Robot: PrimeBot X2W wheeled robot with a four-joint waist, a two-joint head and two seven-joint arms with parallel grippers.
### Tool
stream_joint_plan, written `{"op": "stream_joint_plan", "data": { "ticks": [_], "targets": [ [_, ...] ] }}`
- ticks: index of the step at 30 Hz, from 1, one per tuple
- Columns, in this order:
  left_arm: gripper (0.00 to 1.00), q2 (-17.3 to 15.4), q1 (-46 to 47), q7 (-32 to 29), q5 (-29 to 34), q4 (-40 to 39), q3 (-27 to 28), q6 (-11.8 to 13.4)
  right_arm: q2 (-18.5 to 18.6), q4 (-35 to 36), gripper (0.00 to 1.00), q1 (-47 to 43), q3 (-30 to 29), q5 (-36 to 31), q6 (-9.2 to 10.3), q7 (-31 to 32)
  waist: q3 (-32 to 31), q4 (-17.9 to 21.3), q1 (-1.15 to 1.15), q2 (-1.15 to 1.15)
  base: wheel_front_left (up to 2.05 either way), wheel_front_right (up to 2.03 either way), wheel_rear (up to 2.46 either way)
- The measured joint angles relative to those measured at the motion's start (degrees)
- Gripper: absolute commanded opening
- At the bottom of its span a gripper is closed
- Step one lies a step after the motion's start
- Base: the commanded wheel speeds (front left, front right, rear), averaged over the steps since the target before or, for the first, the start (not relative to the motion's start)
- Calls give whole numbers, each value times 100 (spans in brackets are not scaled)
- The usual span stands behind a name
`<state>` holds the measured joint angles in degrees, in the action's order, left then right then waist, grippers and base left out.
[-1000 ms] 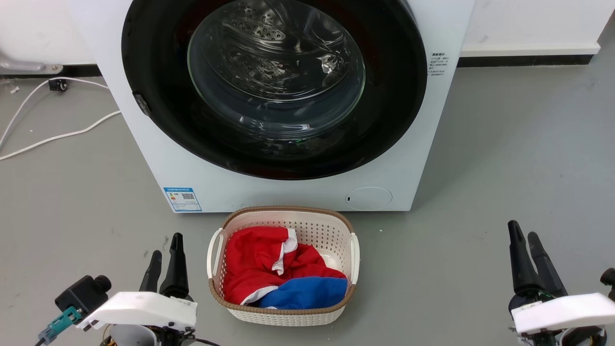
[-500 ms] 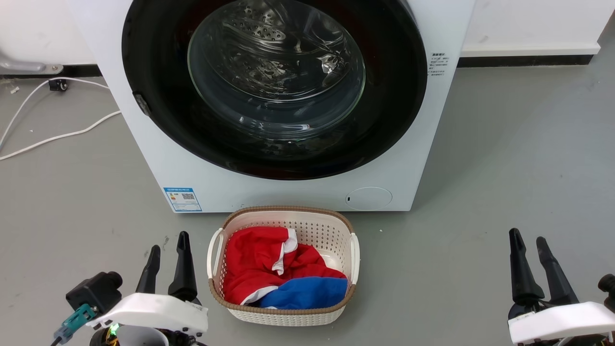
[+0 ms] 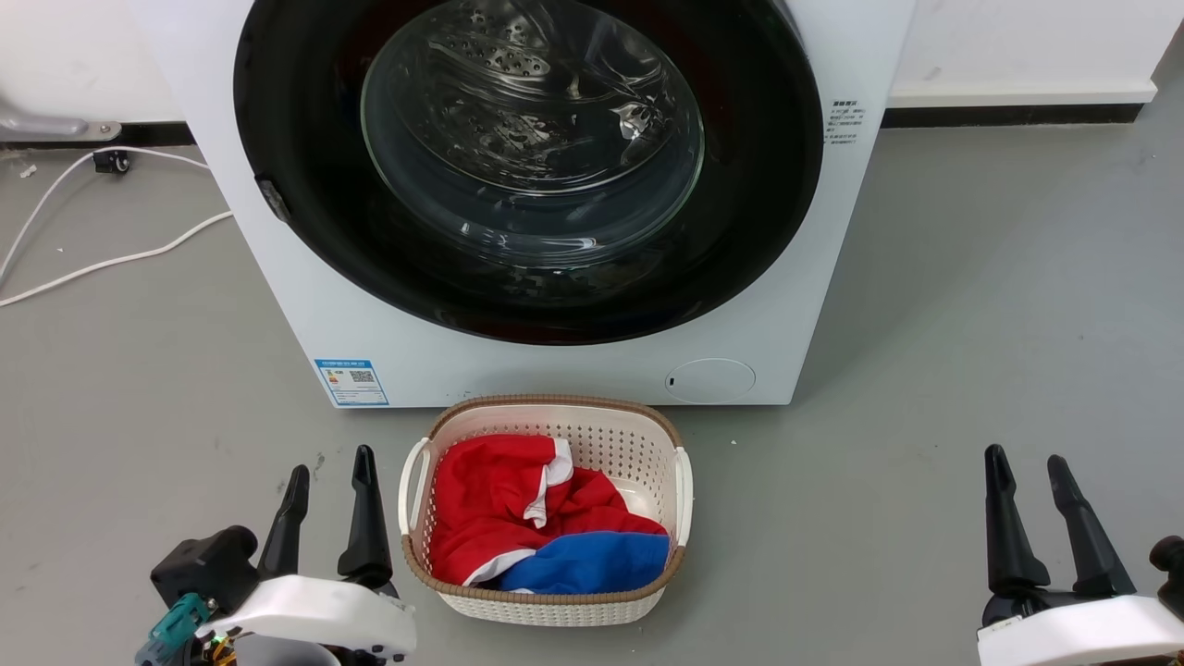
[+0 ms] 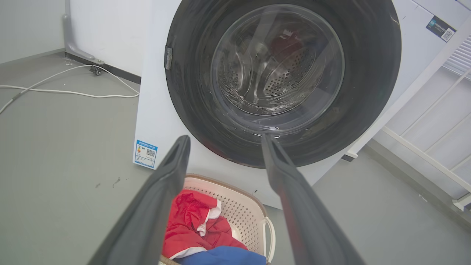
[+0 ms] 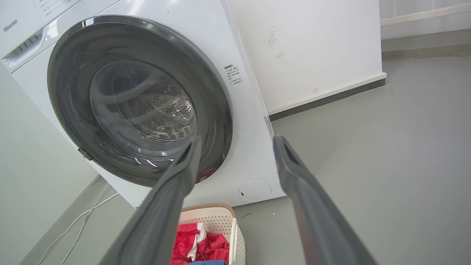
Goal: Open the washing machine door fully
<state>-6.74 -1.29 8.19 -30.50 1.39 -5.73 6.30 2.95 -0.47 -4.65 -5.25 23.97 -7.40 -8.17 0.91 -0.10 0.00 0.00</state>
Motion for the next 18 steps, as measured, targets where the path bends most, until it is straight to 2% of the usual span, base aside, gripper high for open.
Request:
{"op": "stream_joint_plan", "data": {
  "ticks": [18],
  "targets": [
    [100,101,-163,244,981,-12,60,-176,0,202,100,-162,-29,-979,-1,-249,-21,-21,0,0,0,0,0]
  ]
}}
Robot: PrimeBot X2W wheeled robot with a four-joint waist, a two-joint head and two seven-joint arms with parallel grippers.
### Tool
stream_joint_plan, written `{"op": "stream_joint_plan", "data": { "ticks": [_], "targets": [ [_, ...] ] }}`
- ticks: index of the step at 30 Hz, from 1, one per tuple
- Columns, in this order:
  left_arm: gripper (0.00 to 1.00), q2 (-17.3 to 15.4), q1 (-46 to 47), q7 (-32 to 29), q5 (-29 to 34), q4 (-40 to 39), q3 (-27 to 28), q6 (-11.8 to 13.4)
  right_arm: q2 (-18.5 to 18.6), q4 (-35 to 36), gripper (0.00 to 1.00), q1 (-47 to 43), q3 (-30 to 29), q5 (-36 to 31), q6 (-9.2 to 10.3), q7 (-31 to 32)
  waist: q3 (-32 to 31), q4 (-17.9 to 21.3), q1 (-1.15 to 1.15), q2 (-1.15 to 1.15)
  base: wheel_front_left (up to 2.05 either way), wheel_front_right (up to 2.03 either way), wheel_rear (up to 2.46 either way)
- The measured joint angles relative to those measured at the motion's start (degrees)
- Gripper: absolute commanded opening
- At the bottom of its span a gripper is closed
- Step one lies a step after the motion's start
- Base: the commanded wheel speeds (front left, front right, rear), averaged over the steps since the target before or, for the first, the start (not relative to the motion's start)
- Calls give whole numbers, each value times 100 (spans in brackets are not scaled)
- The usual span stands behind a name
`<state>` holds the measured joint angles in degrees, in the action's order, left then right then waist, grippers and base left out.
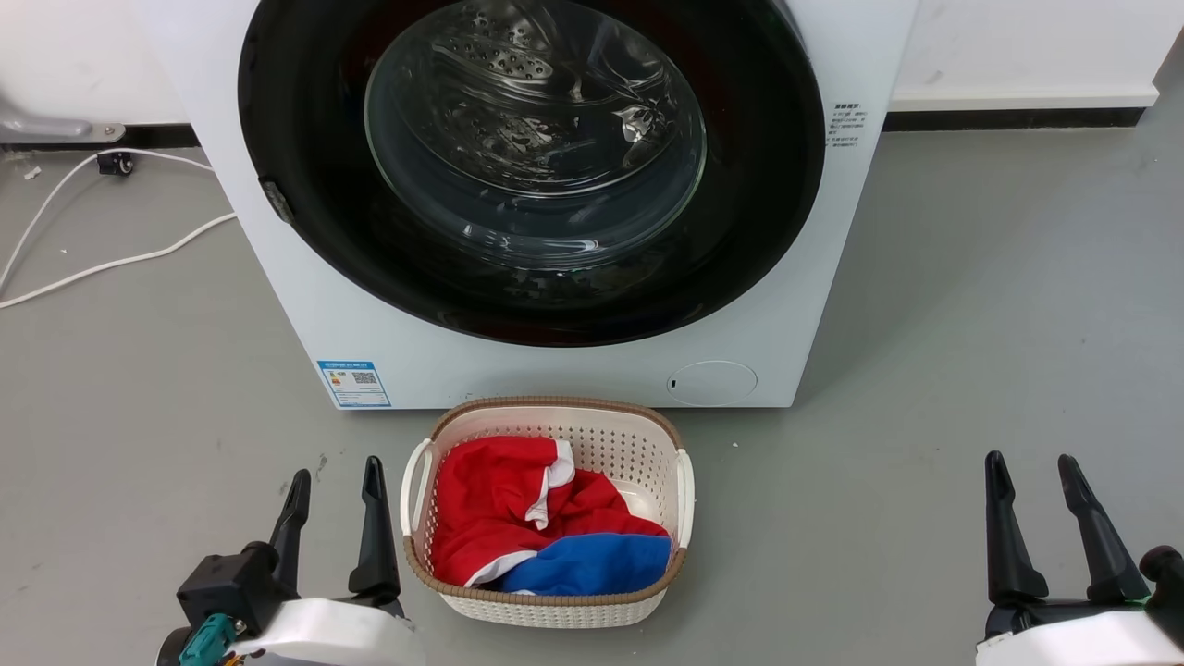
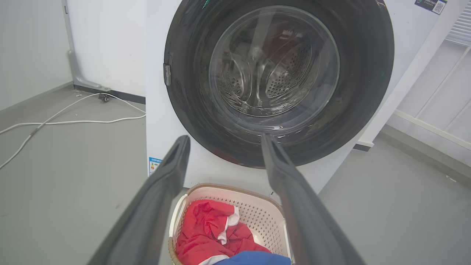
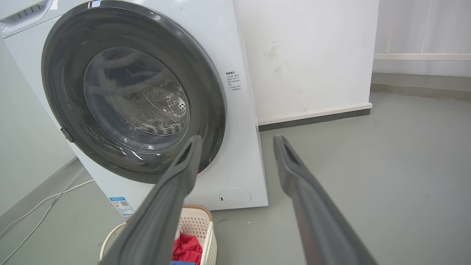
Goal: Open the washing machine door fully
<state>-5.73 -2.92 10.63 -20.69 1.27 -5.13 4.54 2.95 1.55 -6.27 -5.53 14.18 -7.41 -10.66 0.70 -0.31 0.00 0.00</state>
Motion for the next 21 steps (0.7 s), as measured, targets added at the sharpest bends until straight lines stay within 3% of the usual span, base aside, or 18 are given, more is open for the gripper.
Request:
{"op": "stream_joint_plan", "data": {
  "ticks": [21],
  "targets": [
    [100,191,-174,252,959,115,190,-205,-1,170,100,-194,10,-856,-1,-249,9,13,0,0,0,0,0]
  ]
}}
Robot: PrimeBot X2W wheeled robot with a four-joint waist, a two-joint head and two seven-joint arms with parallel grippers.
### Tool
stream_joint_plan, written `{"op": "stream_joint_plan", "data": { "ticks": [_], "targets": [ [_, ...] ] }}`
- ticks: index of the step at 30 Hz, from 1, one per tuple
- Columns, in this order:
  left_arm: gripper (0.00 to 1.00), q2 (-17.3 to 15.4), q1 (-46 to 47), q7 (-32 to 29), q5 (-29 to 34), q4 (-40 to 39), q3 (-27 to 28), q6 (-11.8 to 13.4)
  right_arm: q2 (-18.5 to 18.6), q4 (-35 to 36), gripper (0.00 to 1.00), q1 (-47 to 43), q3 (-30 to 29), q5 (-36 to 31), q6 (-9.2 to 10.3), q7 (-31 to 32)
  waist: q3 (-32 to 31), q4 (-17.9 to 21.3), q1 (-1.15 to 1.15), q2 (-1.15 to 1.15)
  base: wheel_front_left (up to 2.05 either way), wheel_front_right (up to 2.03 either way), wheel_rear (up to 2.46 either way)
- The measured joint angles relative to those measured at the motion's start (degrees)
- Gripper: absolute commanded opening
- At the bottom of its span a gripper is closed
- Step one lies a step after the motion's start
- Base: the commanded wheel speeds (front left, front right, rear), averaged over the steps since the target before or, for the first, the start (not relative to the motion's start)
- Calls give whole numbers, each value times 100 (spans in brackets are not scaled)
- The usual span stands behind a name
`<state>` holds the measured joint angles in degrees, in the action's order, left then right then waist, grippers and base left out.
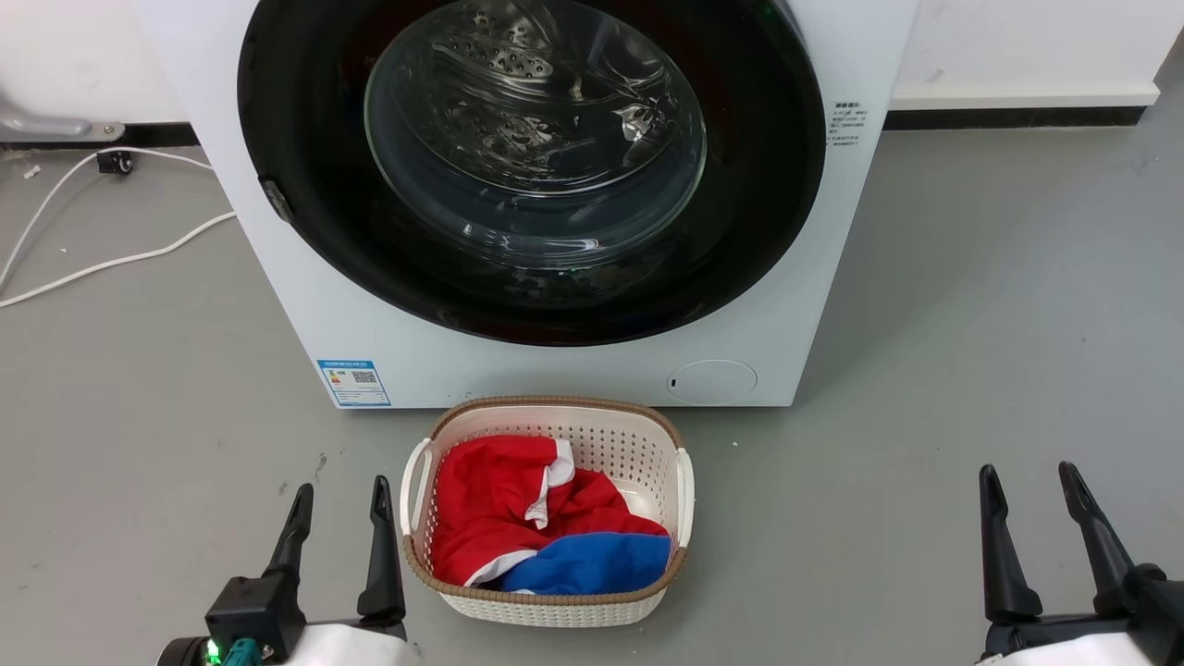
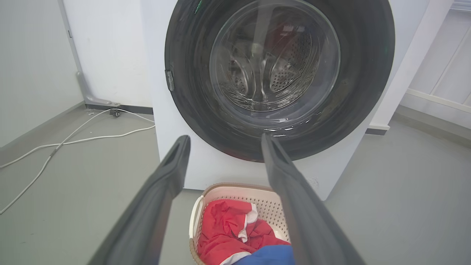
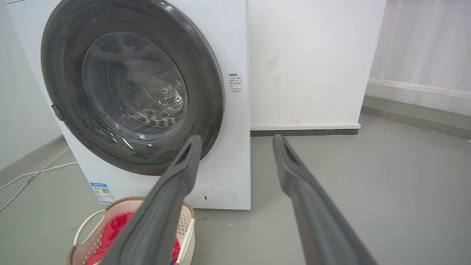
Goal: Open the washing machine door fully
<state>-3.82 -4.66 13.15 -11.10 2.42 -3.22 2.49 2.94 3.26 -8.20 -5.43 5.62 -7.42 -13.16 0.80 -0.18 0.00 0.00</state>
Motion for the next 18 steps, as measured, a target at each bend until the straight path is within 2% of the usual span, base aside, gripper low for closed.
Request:
{"op": "stream_joint_plan", "data": {
  "ticks": [18],
  "targets": [
    [100,80,-82,178,657,67,112,-55,0,-20,100,-123,9,-79,-8,-185,-19,-15,1,0,0,0,0]
  ]
}}
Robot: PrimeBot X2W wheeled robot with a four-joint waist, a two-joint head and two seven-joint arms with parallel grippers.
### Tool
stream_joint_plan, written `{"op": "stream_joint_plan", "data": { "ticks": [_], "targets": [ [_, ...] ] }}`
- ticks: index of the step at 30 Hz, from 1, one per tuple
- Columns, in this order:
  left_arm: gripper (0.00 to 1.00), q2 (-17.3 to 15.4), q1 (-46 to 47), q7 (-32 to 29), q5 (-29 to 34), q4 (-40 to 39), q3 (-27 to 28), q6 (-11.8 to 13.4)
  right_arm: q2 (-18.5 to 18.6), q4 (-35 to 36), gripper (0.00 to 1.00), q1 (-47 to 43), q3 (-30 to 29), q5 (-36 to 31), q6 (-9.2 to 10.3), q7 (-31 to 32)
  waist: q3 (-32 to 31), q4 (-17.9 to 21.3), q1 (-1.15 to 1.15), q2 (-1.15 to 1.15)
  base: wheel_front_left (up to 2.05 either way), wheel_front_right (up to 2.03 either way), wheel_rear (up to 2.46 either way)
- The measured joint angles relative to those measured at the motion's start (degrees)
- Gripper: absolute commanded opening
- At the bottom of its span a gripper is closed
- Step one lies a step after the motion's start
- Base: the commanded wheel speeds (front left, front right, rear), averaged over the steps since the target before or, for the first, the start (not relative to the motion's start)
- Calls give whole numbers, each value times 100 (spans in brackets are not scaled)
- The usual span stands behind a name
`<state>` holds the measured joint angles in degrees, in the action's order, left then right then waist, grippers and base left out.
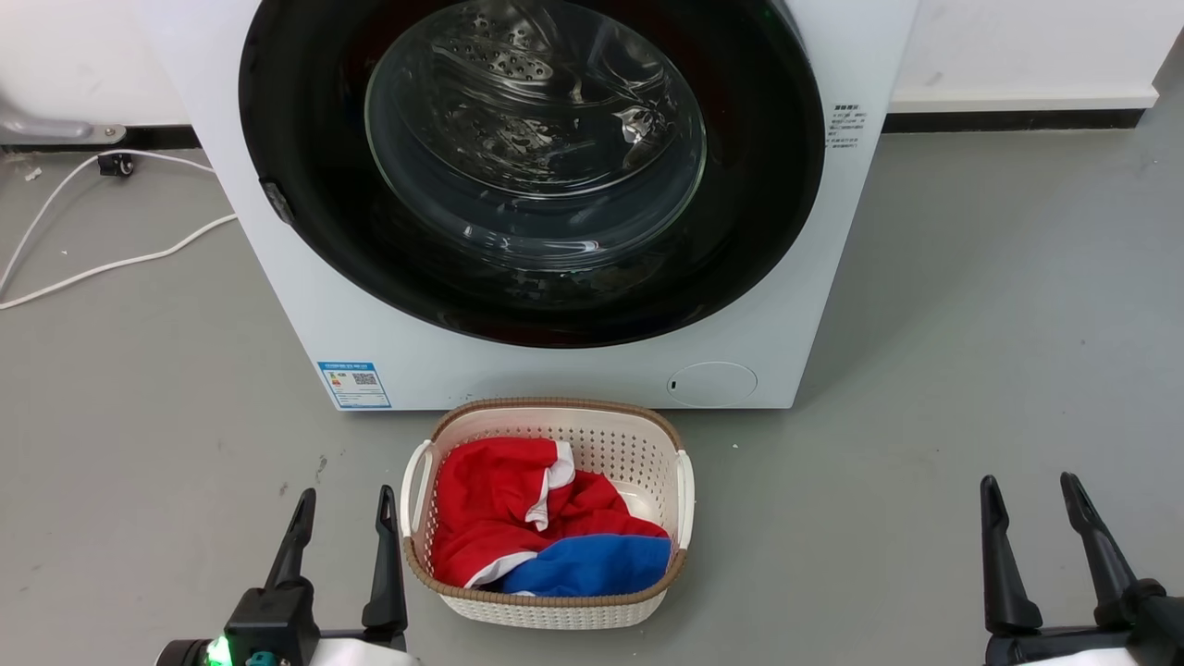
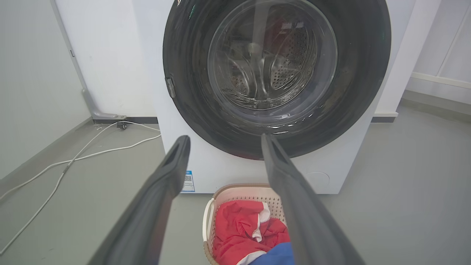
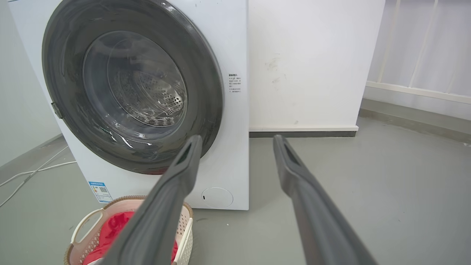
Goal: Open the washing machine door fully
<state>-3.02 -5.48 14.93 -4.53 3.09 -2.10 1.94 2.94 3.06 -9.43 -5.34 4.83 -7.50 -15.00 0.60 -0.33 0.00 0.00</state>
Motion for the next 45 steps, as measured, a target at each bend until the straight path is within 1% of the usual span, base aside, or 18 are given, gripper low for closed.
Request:
{"op": "stream_joint_plan", "data": {
  "ticks": [11,12,13,14,15,19,20,21,23,27,28,31,35,41,45],
  "targets": [
    [100,5,-10,14,-37,14,41,-29,-1,-105,100,-15,48,115,0,-9,0,6,0,0,0,0,0],
    [100,7,-10,14,-49,16,36,-25,-1,-111,49,-15,53,115,0,-9,0,6,0,0,0,0,0],
    [100,7,-10,14,-64,18,36,-21,-1,-111,8,-15,56,115,0,-9,1,7,0,0,0,0,0],
    [100,7,-10,14,-64,19,32,-16,0,-112,8,-15,60,113,0,-9,1,7,0,0,0,0,0],
    [100,7,-10,14,-66,21,32,-10,0,-118,0,-15,94,110,0,-9,0,7,0,0,0,0,0],
    [100,8,-11,14,-70,30,26,9,-2,-109,0,-14,160,107,0,-9,-5,12,0,0,0,0,0],
    [100,8,-11,14,-76,32,23,10,-2,-93,0,-13,197,221,0,-9,-7,12,0,0,0,0,0],
    [100,8,-12,14,-76,32,24,11,-1,-89,0,-10,263,500,0,-9,-9,12,0,0,0,0,0],
    [100,9,-15,14,-78,33,22,15,-11,-102,0,-6,338,1299,0,-9,-16,15,0,0,0,0,0],
    [100,9,-20,14,-80,37,13,16,-5,-194,0,36,276,2955,1,-10,-26,14,0,0,0,0,0],
    [100,10,-20,14,-80,37,5,16,-10,-278,0,57,256,3524,0,-10,-28,12,0,0,0,0,0],
    [100,11,-25,14,-80,46,1,25,-2,-497,0,63,304,4802,1,-10,-34,-1,0,0,0,0,0],
    [100,9,-38,14,-88,57,4,27,-14,-605,0,73,423,6313,1,-11,-37,-8,0,0,0,0,0],
    [100,11,-51,14,-119,69,15,31,-10,-382,0,71,616,8467,2,40,-30,14,0,0,0,0,0],
    [100,11,-64,14,-115,75,19,30,-14,-56,0,26,368,9658,1,584,-30,22,0,0,0,0,0]
  ]
}}
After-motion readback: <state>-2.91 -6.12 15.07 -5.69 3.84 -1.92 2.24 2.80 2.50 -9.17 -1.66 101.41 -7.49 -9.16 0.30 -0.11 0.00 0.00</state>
